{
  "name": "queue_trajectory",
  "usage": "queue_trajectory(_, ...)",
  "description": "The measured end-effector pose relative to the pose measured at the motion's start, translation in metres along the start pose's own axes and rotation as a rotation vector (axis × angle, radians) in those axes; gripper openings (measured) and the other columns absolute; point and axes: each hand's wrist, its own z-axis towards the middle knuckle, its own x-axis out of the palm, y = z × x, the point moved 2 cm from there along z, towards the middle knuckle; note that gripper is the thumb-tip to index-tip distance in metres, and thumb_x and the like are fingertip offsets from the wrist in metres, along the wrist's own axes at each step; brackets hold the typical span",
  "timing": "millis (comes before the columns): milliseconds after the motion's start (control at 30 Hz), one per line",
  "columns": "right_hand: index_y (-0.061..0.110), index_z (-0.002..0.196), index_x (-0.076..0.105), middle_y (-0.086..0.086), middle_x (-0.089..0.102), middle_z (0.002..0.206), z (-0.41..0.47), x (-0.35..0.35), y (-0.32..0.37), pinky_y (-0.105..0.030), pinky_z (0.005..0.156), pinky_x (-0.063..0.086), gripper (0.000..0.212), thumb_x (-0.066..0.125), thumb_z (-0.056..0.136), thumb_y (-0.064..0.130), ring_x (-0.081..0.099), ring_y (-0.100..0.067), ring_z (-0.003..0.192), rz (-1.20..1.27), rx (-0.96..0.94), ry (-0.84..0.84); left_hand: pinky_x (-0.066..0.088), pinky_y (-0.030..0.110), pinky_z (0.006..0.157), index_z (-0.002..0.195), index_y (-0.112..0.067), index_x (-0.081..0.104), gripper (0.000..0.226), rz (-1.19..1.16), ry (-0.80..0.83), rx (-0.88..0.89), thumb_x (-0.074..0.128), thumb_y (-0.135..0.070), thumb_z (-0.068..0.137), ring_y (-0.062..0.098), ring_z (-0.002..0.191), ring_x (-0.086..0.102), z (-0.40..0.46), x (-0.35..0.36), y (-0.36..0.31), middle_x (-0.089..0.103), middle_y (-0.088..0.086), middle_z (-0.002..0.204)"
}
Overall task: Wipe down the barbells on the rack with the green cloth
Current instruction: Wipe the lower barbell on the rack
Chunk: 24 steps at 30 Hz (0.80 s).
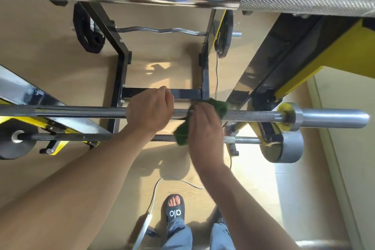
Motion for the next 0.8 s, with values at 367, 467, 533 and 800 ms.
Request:
queue_trajectory(367,-0.003,0.102,0.064,-0.013,0.061,0.107,-0.001,-0.036,-0.058,-0.033,0.083,0.054,0.011,0.058,0.093,0.000,0.060,-0.027,0.094,-0.160,0.200,-0.139,0.040,0.026,0.046,0.072,-0.019,0.052,0.047,-0.016,0.012,-0.020,0.021,-0.035,0.104,0.013,0.051,0.051,0.001,0.001,0.001,0.048,-0.006,0.056)
queue_trajectory(467,-0.002,0.100,0.066,-0.013,0.062,0.103,-0.004,0.003,-0.001,-0.037,0.081,0.055,0.013,0.062,0.088,0.003,0.060,-0.025,0.094,-0.053,-0.015,-0.016,0.039,0.027,0.046,0.074,-0.020,0.051,0.046,-0.001,0.023,-0.026,0.020,-0.036,0.104,0.013,0.052,0.051,0.002,0.002,0.001,0.048,-0.007,0.058)
queue_trajectory(533,0.000,0.108,0.063,-0.012,0.061,0.112,-0.003,0.005,0.001,-0.033,0.080,0.056,0.023,0.051,0.095,0.015,0.060,-0.023,0.096,0.018,-0.099,0.056,0.032,0.024,0.045,0.075,-0.020,0.051,0.045,0.002,0.016,-0.031,0.020,-0.037,0.103,0.010,0.051,0.048,0.001,0.003,0.003,0.047,-0.008,0.057)
queue_trajectory(800,-0.002,0.109,0.061,-0.010,0.059,0.113,-0.004,-0.049,-0.072,-0.029,0.082,0.054,0.019,0.046,0.103,0.008,0.055,-0.015,0.092,-0.068,0.295,-0.216,0.022,0.026,0.044,0.066,-0.019,0.045,0.042,0.005,-0.041,-0.018,0.028,-0.029,0.104,0.012,0.045,0.039,0.002,0.002,0.002,0.041,-0.008,0.051)
